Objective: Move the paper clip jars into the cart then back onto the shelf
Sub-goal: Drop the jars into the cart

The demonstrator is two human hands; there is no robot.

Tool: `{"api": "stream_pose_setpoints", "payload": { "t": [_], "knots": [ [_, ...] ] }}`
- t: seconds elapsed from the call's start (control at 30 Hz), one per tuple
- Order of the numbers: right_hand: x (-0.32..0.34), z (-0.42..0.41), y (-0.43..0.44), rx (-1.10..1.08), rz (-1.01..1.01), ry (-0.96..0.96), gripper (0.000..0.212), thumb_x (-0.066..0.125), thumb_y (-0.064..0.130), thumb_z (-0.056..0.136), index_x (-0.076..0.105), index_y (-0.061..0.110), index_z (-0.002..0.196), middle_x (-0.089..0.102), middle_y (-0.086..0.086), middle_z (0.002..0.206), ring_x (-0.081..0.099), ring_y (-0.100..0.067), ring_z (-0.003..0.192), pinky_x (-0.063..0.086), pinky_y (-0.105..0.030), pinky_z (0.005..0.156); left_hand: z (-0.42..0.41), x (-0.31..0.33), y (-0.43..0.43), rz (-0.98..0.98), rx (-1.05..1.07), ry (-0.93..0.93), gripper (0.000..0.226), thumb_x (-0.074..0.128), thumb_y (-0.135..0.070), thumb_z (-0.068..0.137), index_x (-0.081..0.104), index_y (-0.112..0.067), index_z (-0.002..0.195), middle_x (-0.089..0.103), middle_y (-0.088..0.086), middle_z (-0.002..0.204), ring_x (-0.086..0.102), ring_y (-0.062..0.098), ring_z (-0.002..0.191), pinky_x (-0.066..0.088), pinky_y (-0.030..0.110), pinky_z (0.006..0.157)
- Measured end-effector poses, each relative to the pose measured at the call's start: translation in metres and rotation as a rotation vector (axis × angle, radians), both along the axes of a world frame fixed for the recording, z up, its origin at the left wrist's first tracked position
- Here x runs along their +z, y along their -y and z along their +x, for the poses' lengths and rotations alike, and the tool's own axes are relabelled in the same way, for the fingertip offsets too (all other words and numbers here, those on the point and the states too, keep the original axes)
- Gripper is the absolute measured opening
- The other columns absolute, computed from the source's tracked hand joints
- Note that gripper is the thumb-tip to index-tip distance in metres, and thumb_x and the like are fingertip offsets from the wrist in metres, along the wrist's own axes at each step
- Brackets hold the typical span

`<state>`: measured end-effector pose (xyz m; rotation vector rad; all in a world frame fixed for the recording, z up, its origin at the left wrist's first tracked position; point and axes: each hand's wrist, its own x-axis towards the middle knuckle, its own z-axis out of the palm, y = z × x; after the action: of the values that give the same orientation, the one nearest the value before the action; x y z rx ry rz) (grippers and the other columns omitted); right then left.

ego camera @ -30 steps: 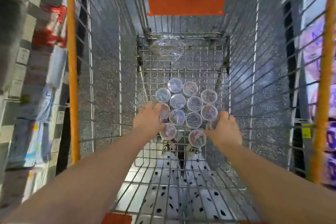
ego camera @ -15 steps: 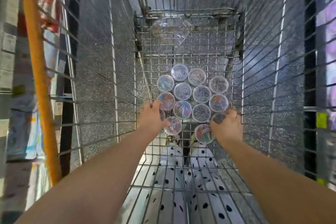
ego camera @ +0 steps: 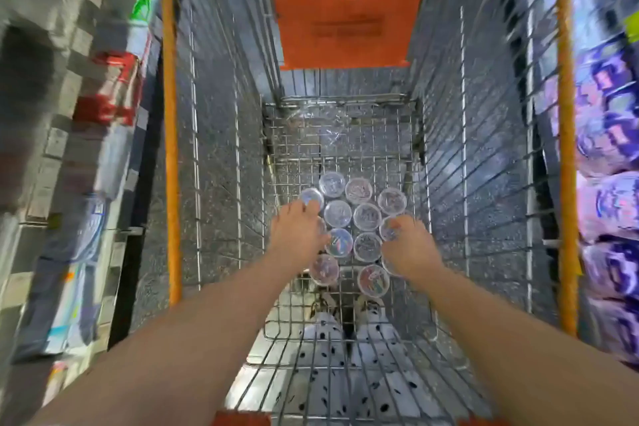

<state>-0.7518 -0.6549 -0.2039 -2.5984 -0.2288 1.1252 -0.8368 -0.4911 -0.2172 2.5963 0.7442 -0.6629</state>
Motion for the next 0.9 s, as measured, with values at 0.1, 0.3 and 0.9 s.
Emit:
{"api": "stream_pose_setpoints", "payload": {
  "t": [0.1,0.3,0.9],
  "knots": [
    [0.039,0.005,-0.008,-0.002,0.074,0.031,0.035,0.050,0.012,0.087,0.050,0.013,0.122,0.056,-0.009,0.117,0.059,-0.027,0.095,0.053,-0.039,0.078,0.006,0.036,-0.004,0.063,-0.077,0.026,0.048,0.055,-0.040,0.088,0.041,-0.020,0.128,0.045,0.008,0.125,0.041,0.025,0.118,0.035,0.042,0.101],
    [0.128,0.024,-0.017,0.125,0.195,0.197,0.037,0.052,0.013,0.089,0.049,0.014,0.125,0.057,-0.007,0.116,0.052,-0.021,0.089,0.046,-0.029,0.071,0.024,0.117,-0.013,0.122,-0.132,0.118,0.051,0.057,-0.048,0.085,0.042,-0.018,0.123,0.045,0.009,0.124,0.039,0.027,0.120,0.033,0.046,0.101],
    [0.362,0.041,0.054,0.499,0.485,0.657,0.026,0.054,0.016,0.084,0.057,0.018,0.109,0.060,0.001,0.098,0.057,-0.020,0.095,0.042,-0.029,0.078,0.001,0.384,0.046,0.294,-0.105,0.633,0.053,0.053,-0.051,0.088,0.043,-0.023,0.132,0.048,0.000,0.125,0.041,0.019,0.122,0.037,0.032,0.094]
  ]
}}
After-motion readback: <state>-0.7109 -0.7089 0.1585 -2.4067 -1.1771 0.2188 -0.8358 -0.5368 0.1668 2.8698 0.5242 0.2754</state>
